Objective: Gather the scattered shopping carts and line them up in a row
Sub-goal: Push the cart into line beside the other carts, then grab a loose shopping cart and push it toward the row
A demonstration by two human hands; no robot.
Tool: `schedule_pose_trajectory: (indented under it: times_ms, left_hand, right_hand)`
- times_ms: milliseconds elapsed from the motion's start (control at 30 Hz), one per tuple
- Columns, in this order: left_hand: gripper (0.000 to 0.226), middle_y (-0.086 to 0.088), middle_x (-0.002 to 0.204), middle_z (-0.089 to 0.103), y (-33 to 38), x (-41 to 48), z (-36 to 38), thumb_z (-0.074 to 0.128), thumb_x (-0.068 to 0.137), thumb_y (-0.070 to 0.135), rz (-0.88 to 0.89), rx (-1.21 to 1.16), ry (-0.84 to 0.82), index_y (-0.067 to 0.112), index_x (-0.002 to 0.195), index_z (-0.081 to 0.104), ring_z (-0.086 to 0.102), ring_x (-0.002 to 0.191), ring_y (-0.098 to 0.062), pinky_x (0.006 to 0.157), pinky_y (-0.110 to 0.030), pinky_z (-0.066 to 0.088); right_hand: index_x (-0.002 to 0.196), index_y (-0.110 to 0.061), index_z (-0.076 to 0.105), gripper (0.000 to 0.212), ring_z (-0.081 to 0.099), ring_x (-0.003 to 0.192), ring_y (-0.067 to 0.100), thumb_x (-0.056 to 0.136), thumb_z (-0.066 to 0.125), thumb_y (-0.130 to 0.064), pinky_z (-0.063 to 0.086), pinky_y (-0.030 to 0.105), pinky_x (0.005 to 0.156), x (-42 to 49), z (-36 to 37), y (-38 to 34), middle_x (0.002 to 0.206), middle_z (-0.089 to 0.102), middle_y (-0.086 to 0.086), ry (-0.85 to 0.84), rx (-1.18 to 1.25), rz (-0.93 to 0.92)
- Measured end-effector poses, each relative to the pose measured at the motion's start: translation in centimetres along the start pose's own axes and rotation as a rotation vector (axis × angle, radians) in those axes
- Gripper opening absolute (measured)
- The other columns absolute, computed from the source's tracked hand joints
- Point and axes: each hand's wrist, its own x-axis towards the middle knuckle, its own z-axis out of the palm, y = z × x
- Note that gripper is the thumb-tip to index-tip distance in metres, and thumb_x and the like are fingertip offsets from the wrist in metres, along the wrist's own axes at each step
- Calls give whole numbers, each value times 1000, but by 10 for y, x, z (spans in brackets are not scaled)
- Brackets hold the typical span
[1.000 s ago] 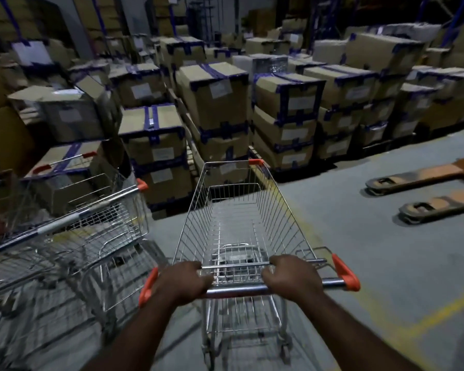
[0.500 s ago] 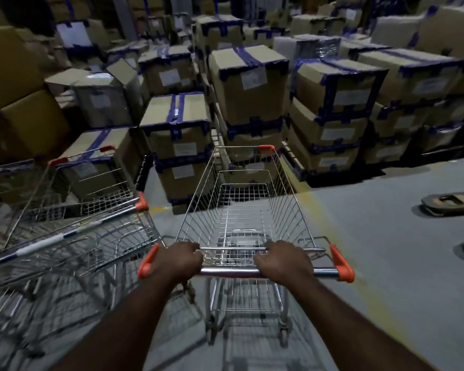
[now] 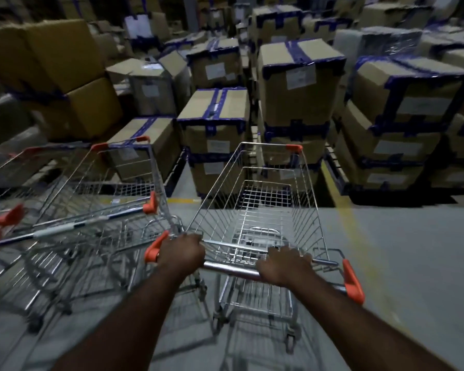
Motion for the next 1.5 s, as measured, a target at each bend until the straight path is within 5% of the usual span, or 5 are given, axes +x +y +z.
schedule_pose_trajectory:
  times_ms: [367, 600, 800, 1167, 1500]
  left_hand:
    - [51, -9, 151, 40, 0, -22, -4, 44, 99, 47, 65, -147, 102, 21, 142, 44, 39, 139, -30, 109, -47, 40]
    - [66, -6, 163, 27, -69, -87, -29, 55, 96, 43, 24, -152, 132, 28, 155, 31, 27, 147, -27, 116, -42, 32]
    - [53, -8, 156, 37, -164, -186, -41, 57, 95, 44, -105, -108, 168, 22, 142, 48, 36, 141, -27, 111, -39, 37]
    - [68, -7, 164, 21, -370, -522, -42, 48, 99, 54, -716, -69, 335, 15, 153, 32, 22, 148, -24, 114, -43, 34]
    - [74, -3, 167, 11, -411, -886, -13, 49, 98, 55, -1482, -70, 390, 18, 157, 23, 13, 152, -21, 117, -46, 31]
  right_hand:
    - [135, -21, 53, 59, 53, 124, 31, 93, 36, -58, 39, 47, 103, -3, -3, -45, 137, 54, 10, 189, -74, -257]
    - [145, -28, 43, 62, 53, 126, 30, 92, 44, -60, 34, 50, 107, -54, 11, -146, 139, 54, 8, 225, -204, -558]
    - [139, -29, 48, 57, 55, 125, 30, 90, 48, -60, 43, 45, 101, -128, 42, -244, 136, 57, 5, 269, -265, -792]
    - [151, -24, 32, 69, 32, 144, 28, 95, 44, -63, 29, 51, 114, -374, 150, -493, 157, 33, 6, 224, -414, -1512]
    - [157, -21, 20, 76, 9, 153, 25, 98, 37, -66, 17, 56, 119, -672, 286, -608, 168, 11, 5, 55, -521, -2226]
